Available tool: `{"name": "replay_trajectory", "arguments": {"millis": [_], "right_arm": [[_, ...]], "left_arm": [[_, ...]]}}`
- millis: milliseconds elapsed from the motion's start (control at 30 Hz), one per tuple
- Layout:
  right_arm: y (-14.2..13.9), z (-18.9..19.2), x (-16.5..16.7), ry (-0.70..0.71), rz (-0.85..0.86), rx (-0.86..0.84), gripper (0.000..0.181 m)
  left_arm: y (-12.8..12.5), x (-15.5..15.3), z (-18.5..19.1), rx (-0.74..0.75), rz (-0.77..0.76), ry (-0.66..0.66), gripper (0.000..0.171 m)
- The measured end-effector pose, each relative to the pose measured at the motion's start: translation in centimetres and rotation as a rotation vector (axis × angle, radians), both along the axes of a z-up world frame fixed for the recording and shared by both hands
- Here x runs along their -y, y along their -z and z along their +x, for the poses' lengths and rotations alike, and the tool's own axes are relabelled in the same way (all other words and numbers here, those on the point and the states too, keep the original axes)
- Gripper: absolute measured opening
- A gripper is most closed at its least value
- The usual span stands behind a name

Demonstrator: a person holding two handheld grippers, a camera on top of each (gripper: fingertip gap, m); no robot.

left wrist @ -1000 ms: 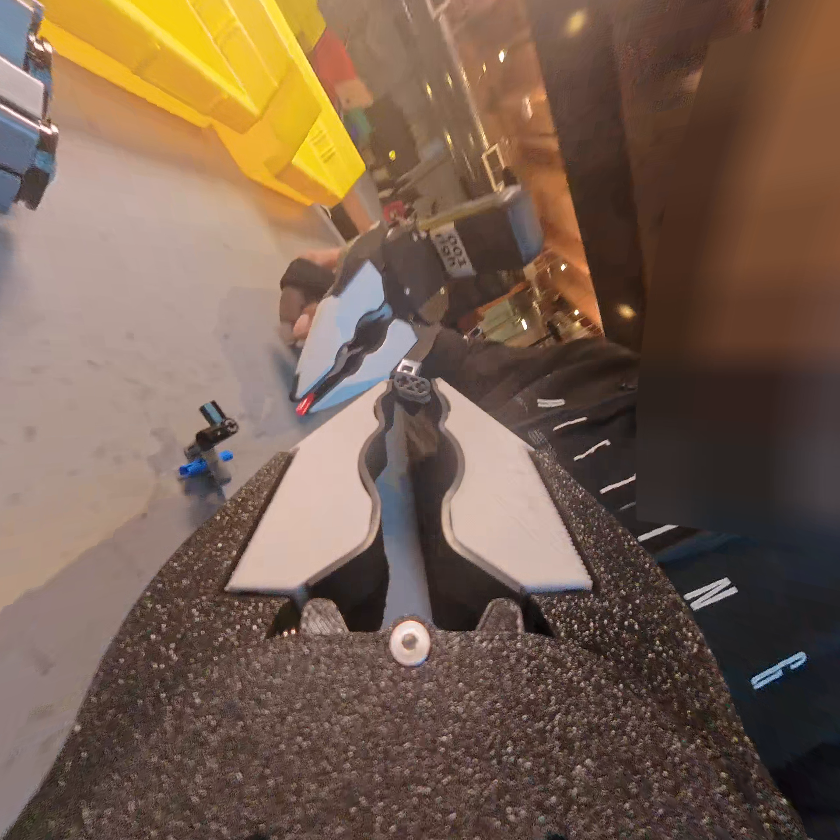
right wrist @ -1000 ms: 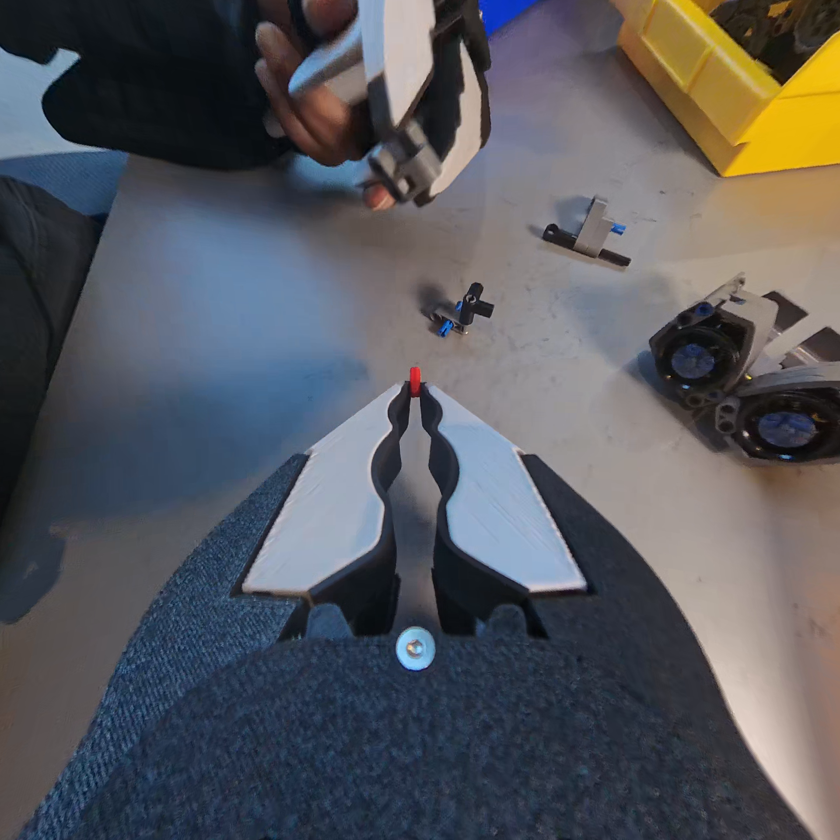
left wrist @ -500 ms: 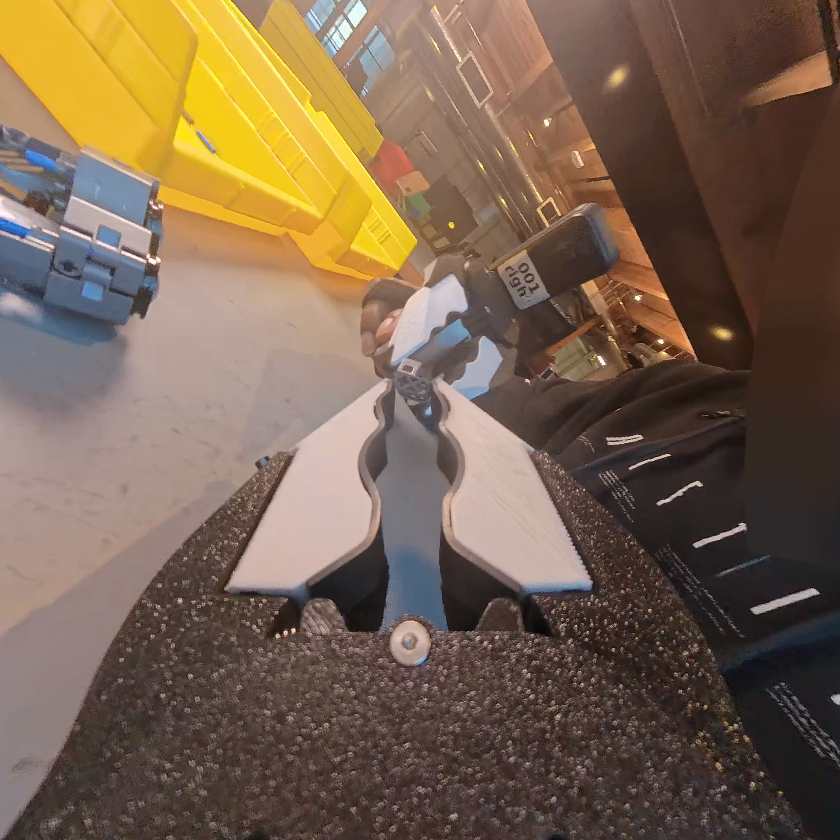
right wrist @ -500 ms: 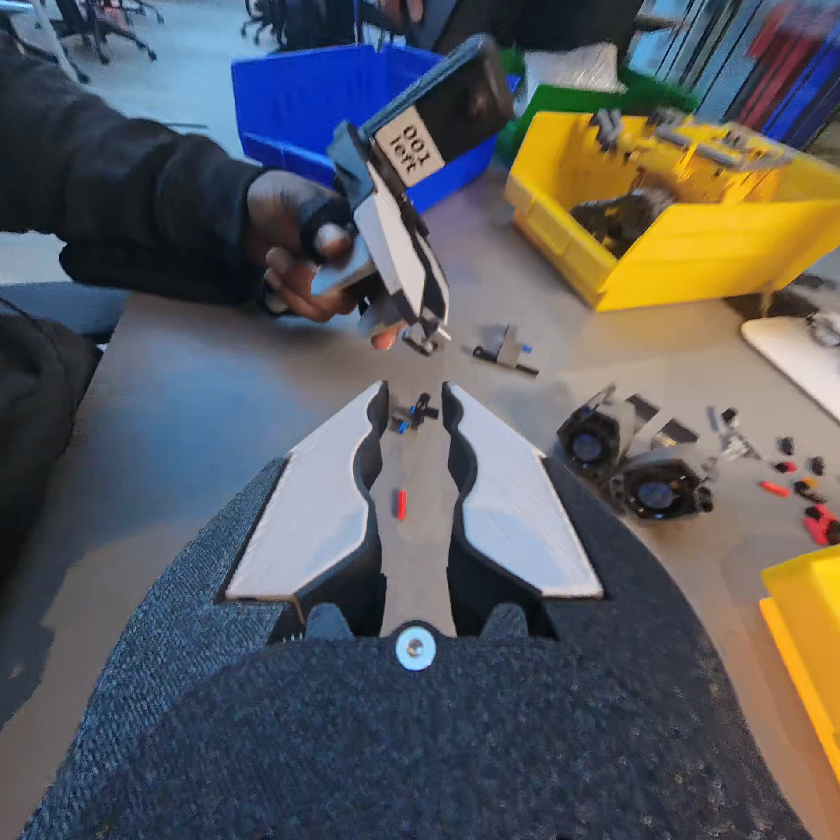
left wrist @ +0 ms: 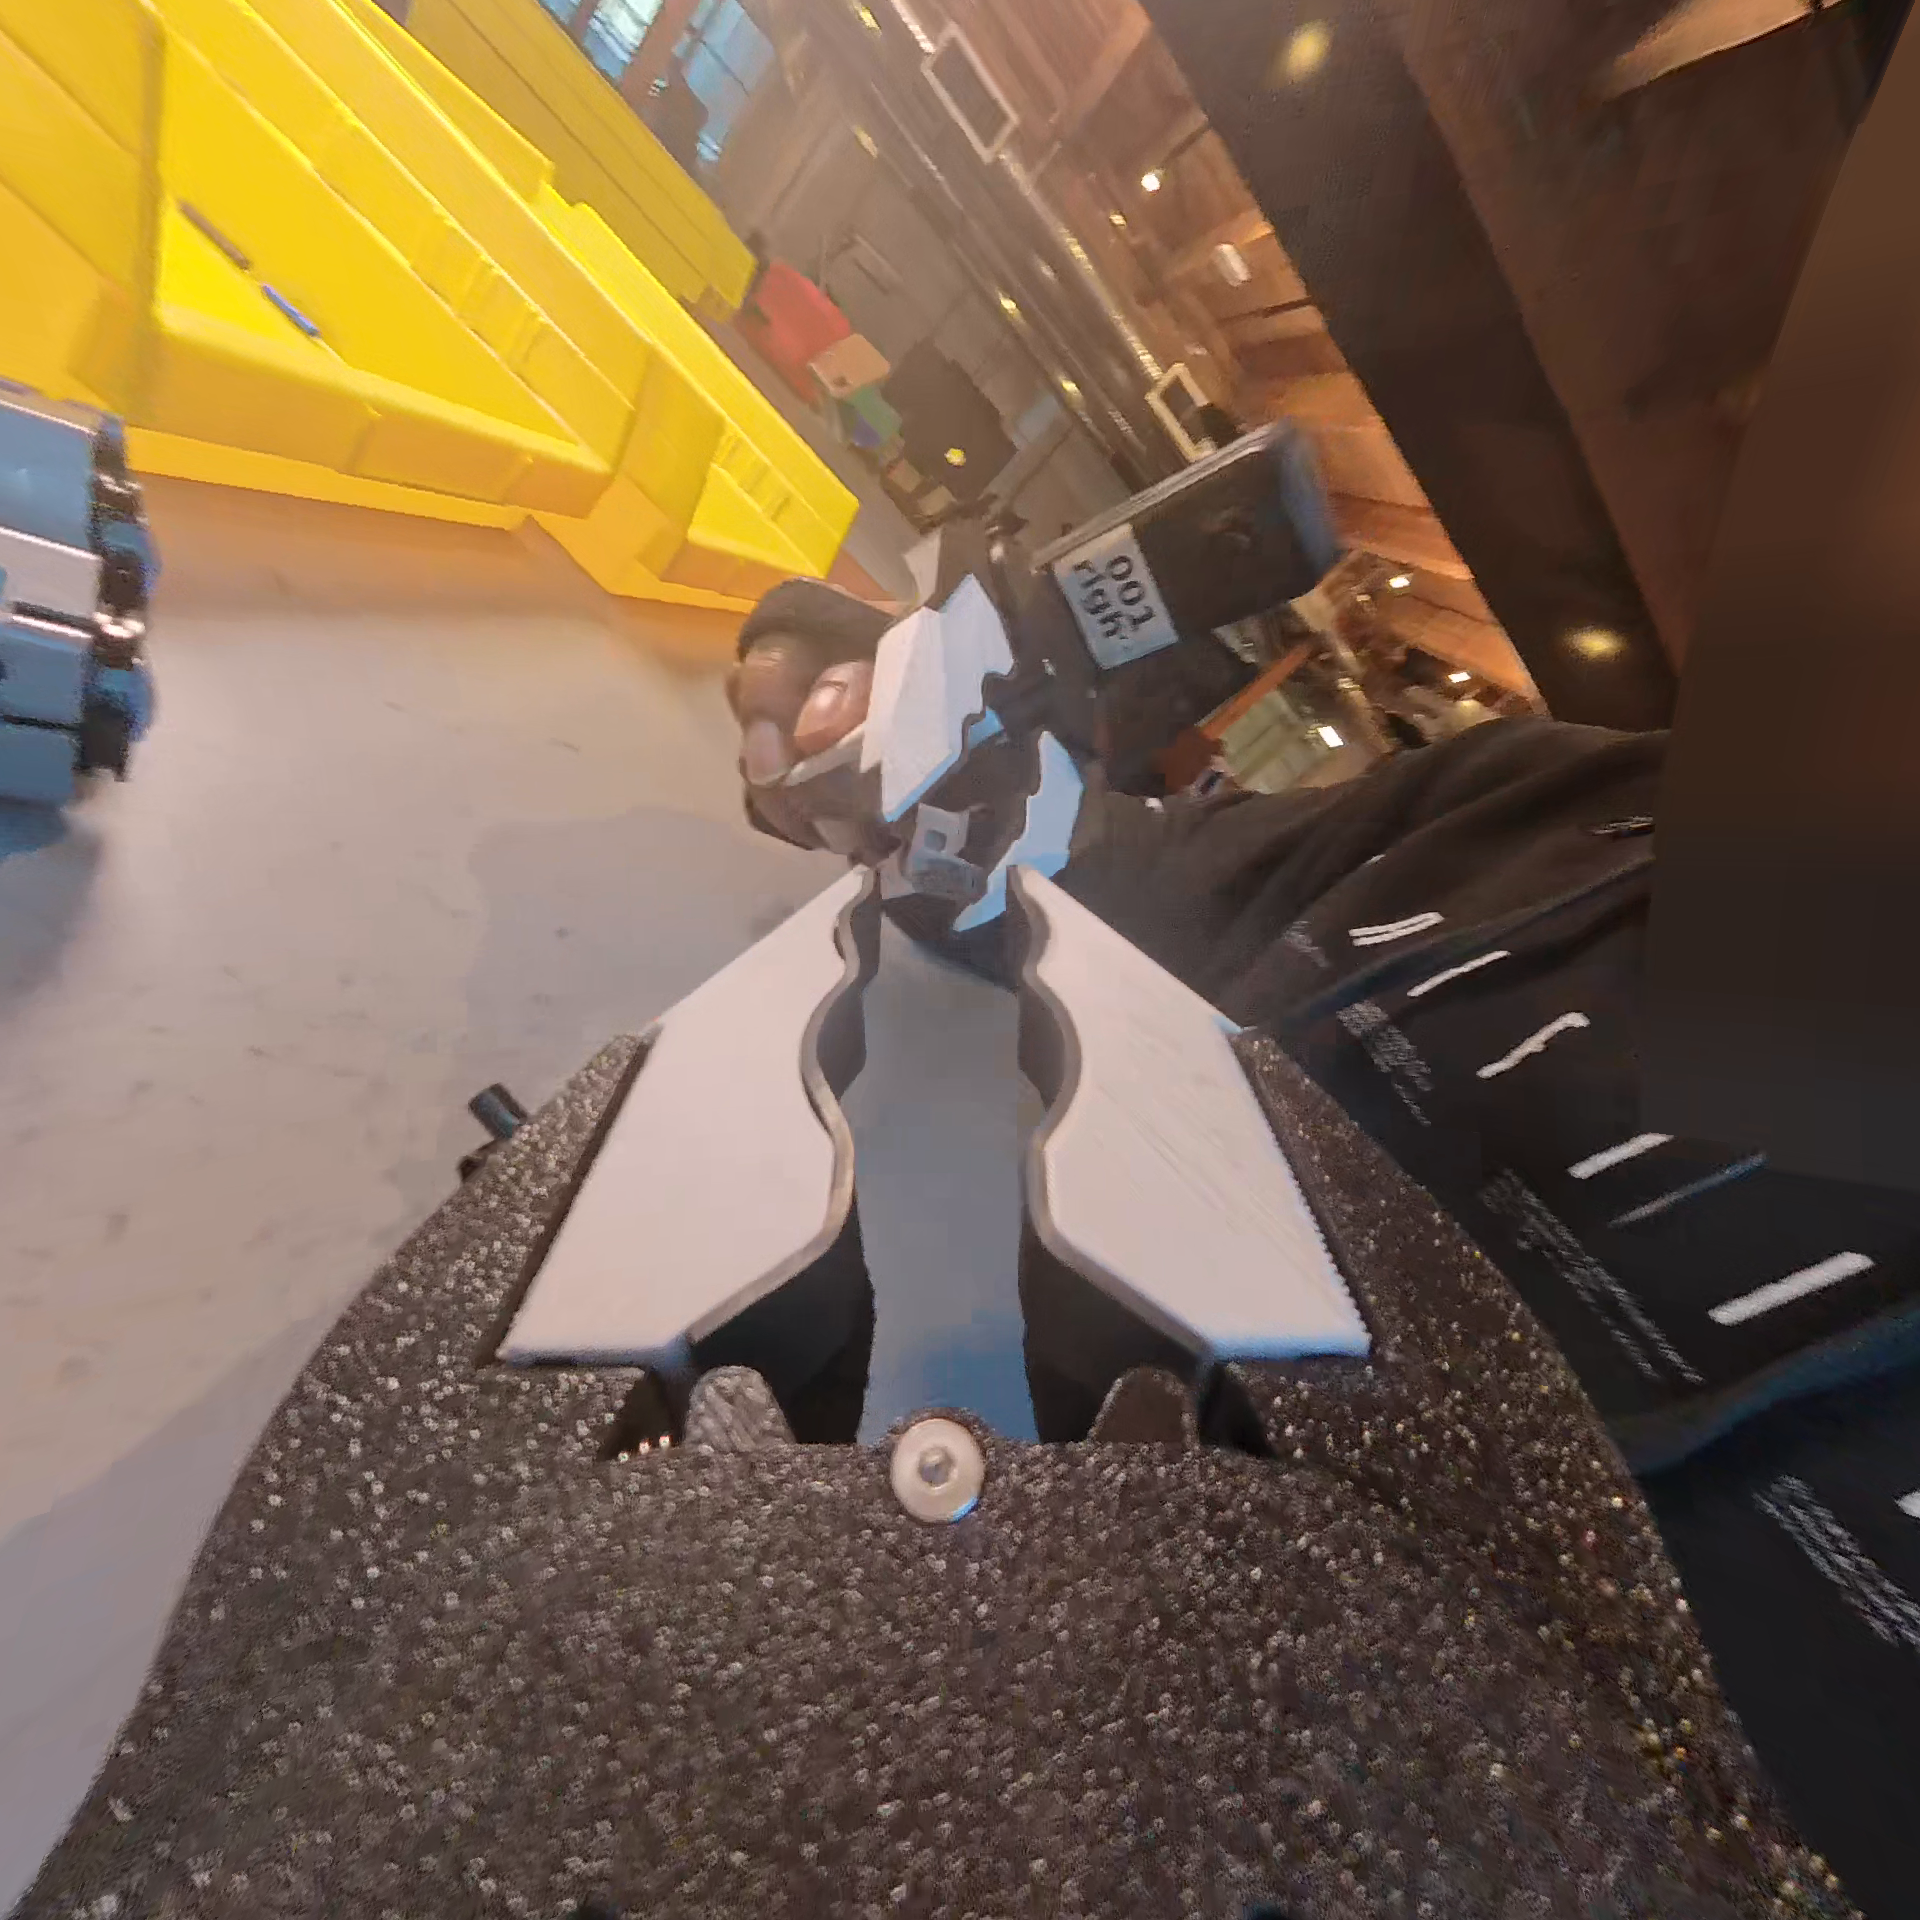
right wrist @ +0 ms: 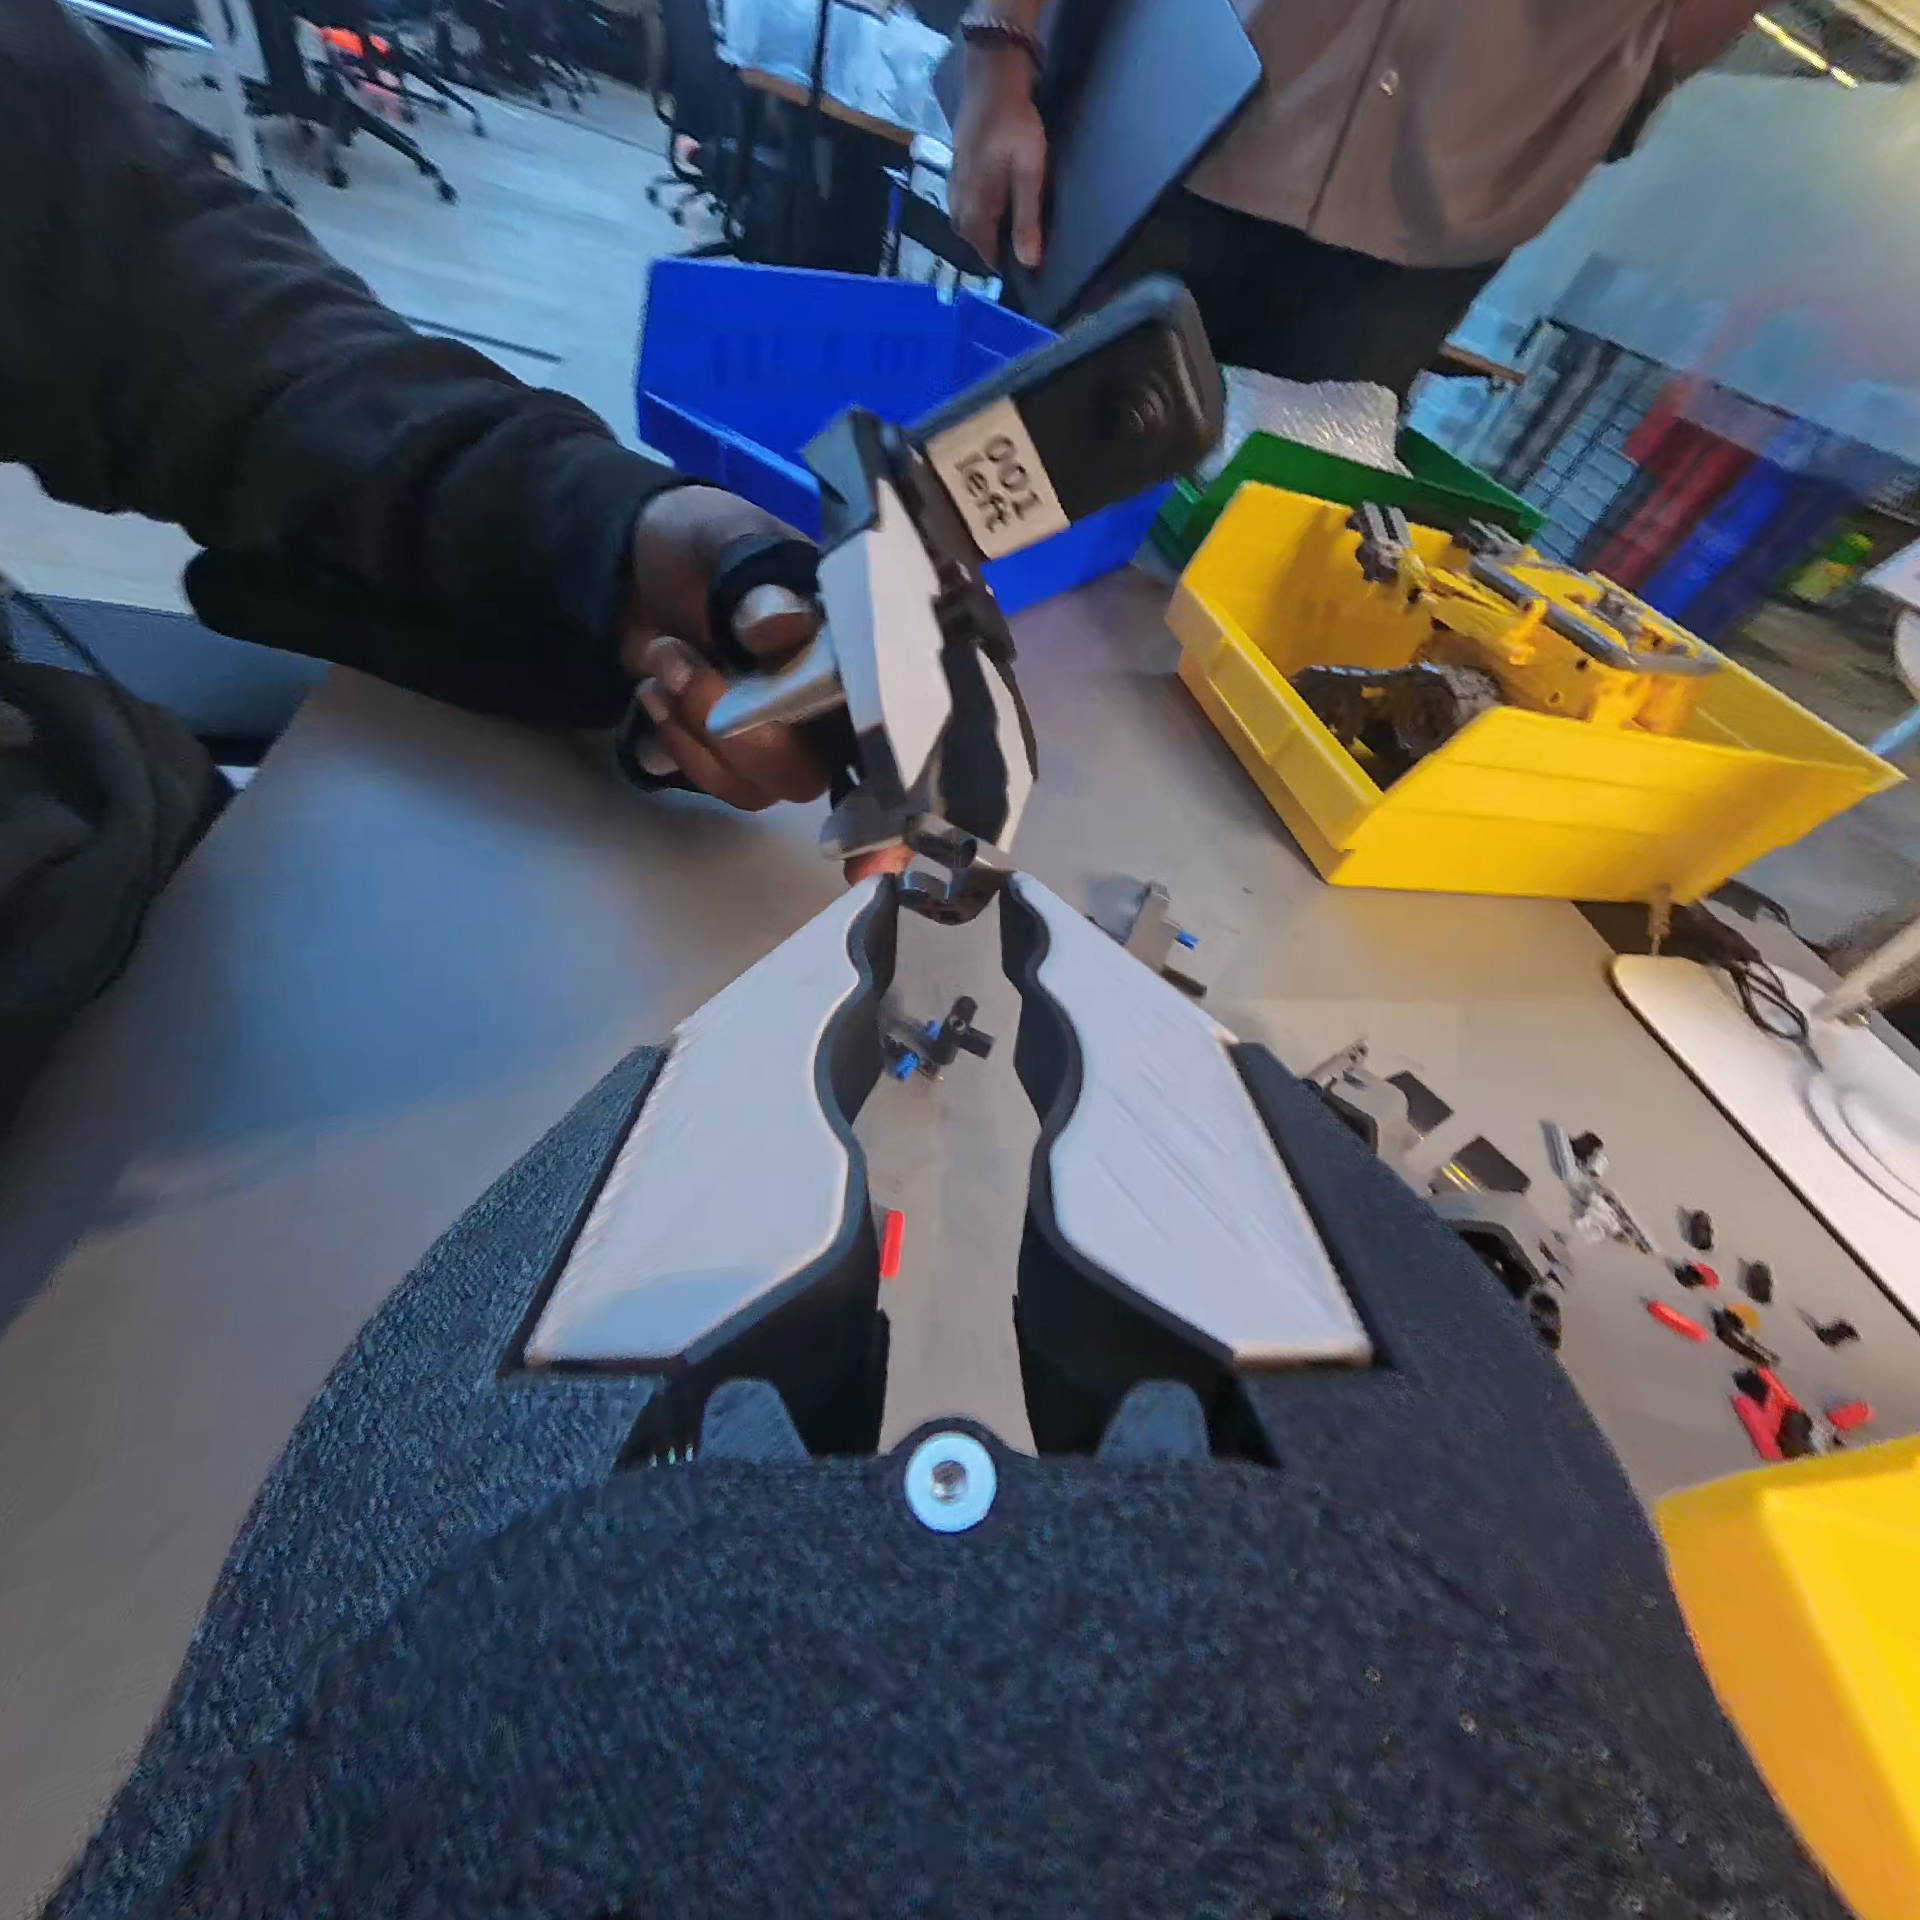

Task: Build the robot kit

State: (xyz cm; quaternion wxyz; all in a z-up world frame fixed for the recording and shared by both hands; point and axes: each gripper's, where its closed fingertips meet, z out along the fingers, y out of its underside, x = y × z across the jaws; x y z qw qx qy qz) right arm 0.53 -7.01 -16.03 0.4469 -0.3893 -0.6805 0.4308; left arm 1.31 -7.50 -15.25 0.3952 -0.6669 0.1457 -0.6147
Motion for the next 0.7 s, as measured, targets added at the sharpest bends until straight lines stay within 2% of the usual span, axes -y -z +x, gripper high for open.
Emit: {"name": "replay_trajectory", "arguments": {"millis": [133, 233, 333, 600, 700], "right_arm": [[-0.6, 0.5, 1.5, -0.088, 0.054, -0.032, 0.018], [-0.2, 0.6, 2.1, -0.101, 0.151, -0.027, 0.017], [0.3, 0.5, 1.6, -0.069, 0.216, -0.012, 0.016], [0.7, 0.0, -0.6, 0.054, 0.144, 0.016, 0.002], [1.0, -0.2, -0.9, 0.074, 0.144, 0.028, 0.007]], "left_arm": [[-0.7, 1.1, 0.2, 0.114, -0.073, 0.117, 0.024], [-0.3, 1.5, 0.8, 0.094, -0.083, 0.143, 0.013], [0.1, 1.1, 0.6, 0.04, -0.058, 0.101, 0.01], [0.6, -0.2, -0.4, -0.047, 0.014, -0.042, 0.008], [0.6, -0.6, -0.8, -0.078, 0.042, -0.089, 0.008]]}}
